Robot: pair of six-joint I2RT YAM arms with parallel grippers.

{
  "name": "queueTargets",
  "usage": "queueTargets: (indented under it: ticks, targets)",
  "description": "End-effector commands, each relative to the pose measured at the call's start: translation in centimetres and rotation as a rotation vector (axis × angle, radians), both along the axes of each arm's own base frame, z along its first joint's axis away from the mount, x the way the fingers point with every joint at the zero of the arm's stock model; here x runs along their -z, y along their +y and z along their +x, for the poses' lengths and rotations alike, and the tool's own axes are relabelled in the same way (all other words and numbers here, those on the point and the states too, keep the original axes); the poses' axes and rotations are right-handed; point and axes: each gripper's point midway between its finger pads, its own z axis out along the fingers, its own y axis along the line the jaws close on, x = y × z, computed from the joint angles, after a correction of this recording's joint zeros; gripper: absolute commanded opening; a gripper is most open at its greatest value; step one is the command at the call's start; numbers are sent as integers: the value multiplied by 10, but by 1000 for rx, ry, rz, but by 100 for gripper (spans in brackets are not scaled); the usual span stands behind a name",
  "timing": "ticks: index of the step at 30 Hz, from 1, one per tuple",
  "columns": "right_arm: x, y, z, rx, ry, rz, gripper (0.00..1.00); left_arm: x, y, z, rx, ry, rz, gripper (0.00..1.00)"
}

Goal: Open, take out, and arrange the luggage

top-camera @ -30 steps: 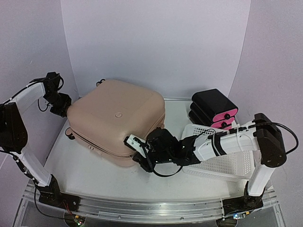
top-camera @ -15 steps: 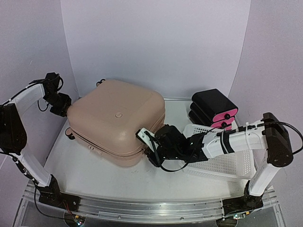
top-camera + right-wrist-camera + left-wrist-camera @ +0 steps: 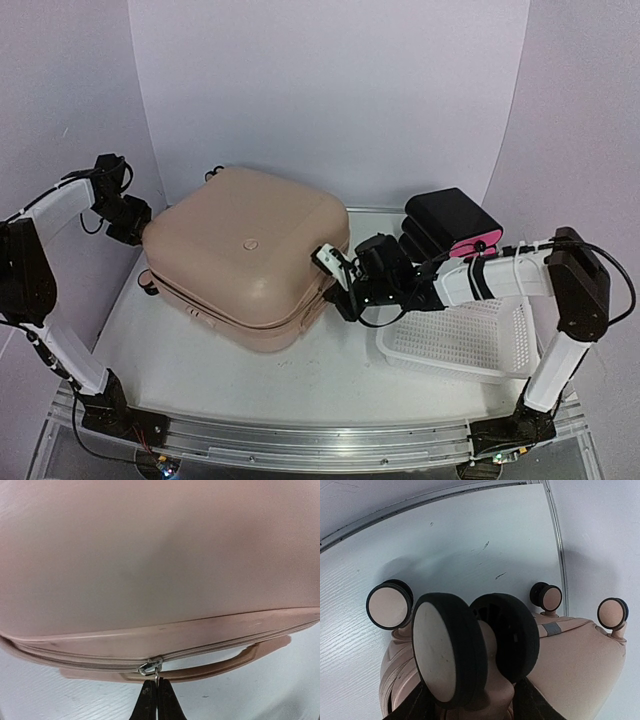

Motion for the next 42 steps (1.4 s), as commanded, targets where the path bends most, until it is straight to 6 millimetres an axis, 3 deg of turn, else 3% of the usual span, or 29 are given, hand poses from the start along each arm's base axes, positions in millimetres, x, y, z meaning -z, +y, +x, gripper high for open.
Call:
queueTargets:
  ticks: [1,7,12,16,19,23,27,30,33,36,42]
  targets:
    - [-12,-70,96,243,-120,-66,0,46,40,4,213,103,336,24]
    - [-8,-100,157,267,-130,-57,0,43,35,19,326,67,368,25]
    - [0,-108,207,255,-150,-35,0,40,29,28,396,12,388,25]
    - [-8,-90,236,139,-189,63,0,43,19,36,481,-25,375,25]
    - [-14,-70,247,20,-216,145,0,44,11,47,535,-60,358,25]
    - [-34,-39,236,-150,-166,312,0,43,-1,62,586,-116,325,26]
    - [-69,-12,193,-262,-104,504,0,38,-14,81,660,-190,290,26]
    - [-73,8,149,-323,-85,530,0,40,-28,94,715,-232,240,26]
    - [-74,20,123,-337,-47,545,0,46,-32,99,742,-238,215,27]
    - [-63,20,133,-272,-54,520,0,47,-35,96,752,-239,209,27]
    - [-36,3,185,-94,-50,481,0,41,-39,81,760,-245,198,27]
